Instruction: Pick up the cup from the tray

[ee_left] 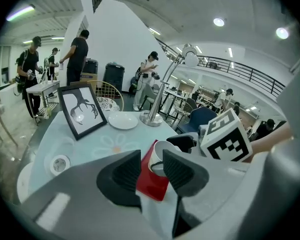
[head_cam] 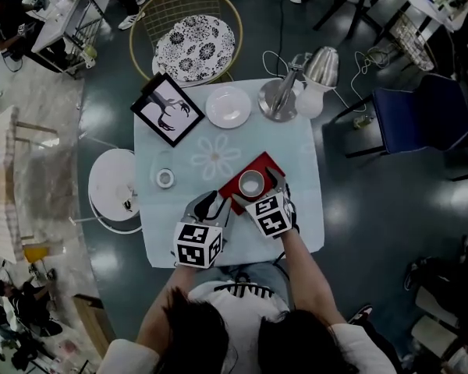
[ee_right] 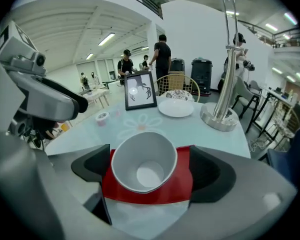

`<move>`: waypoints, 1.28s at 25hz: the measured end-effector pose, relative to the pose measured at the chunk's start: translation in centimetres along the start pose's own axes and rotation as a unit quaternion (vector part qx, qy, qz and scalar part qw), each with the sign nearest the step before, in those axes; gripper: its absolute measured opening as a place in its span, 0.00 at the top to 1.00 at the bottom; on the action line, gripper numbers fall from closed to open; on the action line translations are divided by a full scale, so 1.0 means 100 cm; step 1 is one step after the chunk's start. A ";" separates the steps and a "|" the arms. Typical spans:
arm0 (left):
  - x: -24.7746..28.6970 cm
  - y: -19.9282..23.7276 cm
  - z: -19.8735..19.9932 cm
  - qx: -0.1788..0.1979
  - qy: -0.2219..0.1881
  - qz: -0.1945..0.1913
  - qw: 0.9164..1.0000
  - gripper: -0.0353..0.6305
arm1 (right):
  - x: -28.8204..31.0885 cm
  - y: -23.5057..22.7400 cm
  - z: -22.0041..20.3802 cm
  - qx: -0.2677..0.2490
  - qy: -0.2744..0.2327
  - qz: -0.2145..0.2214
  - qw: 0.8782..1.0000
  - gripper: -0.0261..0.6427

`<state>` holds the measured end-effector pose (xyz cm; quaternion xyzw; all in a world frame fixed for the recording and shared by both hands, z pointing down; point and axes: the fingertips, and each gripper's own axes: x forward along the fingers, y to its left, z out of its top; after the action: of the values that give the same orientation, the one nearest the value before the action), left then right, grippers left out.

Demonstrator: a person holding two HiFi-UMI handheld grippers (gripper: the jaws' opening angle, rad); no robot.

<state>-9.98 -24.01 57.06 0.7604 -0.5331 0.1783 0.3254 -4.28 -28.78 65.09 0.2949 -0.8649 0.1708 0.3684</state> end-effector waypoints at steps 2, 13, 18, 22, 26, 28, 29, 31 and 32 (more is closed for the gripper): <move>0.001 -0.003 -0.001 0.001 0.001 -0.002 1.000 0.58 | 0.001 -0.002 0.001 -0.004 -0.002 -0.010 1.000 0.26; 0.000 -0.005 -0.008 0.020 0.010 -0.007 1.000 0.58 | -0.007 0.001 0.009 -0.002 -0.024 -0.008 1.000 0.39; 0.008 -0.016 -0.011 0.029 0.013 -0.024 0.999 0.58 | -0.023 -0.014 -0.005 0.011 -0.021 -0.032 0.999 0.40; 0.017 -0.031 -0.016 0.041 0.022 -0.042 0.998 0.58 | -0.040 -0.036 -0.024 0.037 -0.021 -0.063 0.997 0.40; 0.025 -0.047 -0.018 0.058 0.031 -0.060 0.996 0.58 | -0.056 -0.058 -0.040 0.060 -0.026 -0.090 0.994 0.40; 0.027 -0.053 -0.018 0.051 0.030 -0.063 0.996 0.58 | -0.063 -0.065 -0.045 0.067 -0.028 -0.098 0.993 0.40; 0.027 -0.055 -0.017 0.046 0.029 -0.065 0.996 0.58 | -0.067 -0.067 -0.048 0.073 -0.027 -0.101 0.992 0.40; 0.029 -0.061 -0.011 0.040 0.021 -0.071 0.996 0.58 | -0.073 -0.072 -0.053 0.085 -0.026 -0.108 0.990 0.40; 0.031 -0.063 -0.007 0.041 0.018 -0.073 0.996 0.58 | -0.076 -0.075 -0.055 0.087 -0.024 -0.112 0.990 0.40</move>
<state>-2.89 -24.28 57.58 0.8065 -0.4624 0.1899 0.3156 7.68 -28.80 63.71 0.4246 -0.8171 0.1960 0.3371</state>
